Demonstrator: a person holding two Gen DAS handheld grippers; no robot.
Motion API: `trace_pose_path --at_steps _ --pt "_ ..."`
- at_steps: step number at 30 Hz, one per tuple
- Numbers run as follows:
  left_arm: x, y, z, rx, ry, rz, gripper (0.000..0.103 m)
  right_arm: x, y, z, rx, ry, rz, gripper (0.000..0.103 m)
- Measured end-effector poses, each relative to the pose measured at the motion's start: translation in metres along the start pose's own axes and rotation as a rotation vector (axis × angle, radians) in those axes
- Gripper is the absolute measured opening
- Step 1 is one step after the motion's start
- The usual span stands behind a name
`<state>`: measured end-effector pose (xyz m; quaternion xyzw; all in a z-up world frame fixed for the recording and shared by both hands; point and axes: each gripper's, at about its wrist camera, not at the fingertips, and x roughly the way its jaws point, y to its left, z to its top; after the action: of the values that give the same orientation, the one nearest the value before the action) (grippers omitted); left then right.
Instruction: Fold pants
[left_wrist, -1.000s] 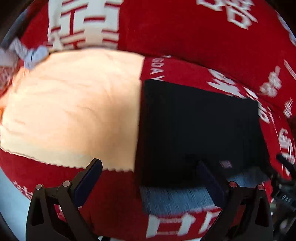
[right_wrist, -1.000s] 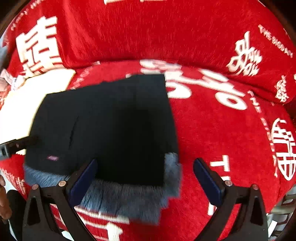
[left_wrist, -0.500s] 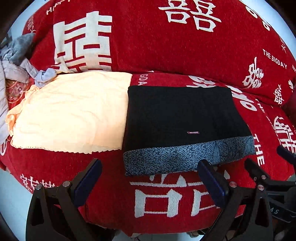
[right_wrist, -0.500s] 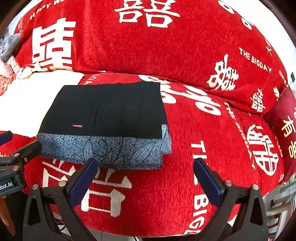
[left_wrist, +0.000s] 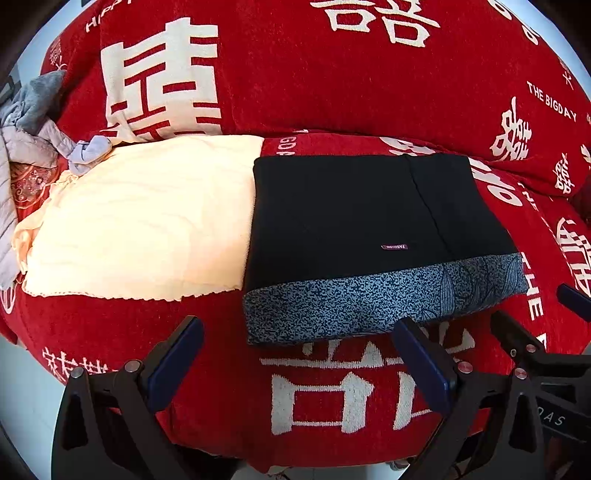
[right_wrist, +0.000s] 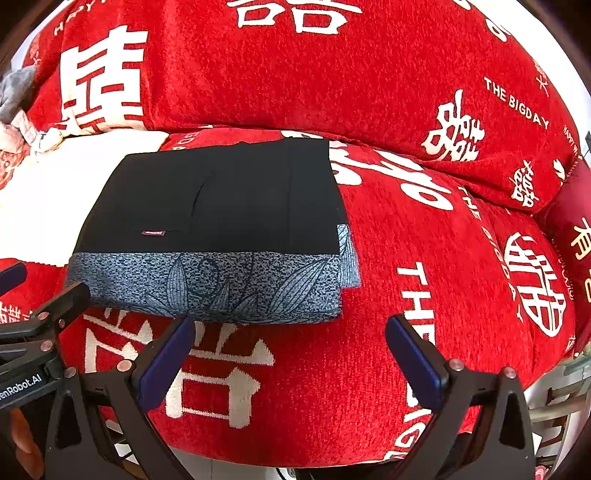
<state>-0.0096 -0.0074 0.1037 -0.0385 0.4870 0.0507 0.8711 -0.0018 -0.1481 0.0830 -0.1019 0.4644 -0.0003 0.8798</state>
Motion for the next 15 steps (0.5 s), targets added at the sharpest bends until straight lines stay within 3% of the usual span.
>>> trace_pose_path --at_steps 7,15 --pt "0.012 0.003 -0.006 -0.035 0.025 -0.003 0.103 0.010 0.002 -0.001 -0.008 0.027 -0.002 0.103" --pt "0.021 0.001 -0.005 0.001 0.028 -0.016 0.103 0.017 0.005 0.006 -0.023 0.041 -0.013 0.103"
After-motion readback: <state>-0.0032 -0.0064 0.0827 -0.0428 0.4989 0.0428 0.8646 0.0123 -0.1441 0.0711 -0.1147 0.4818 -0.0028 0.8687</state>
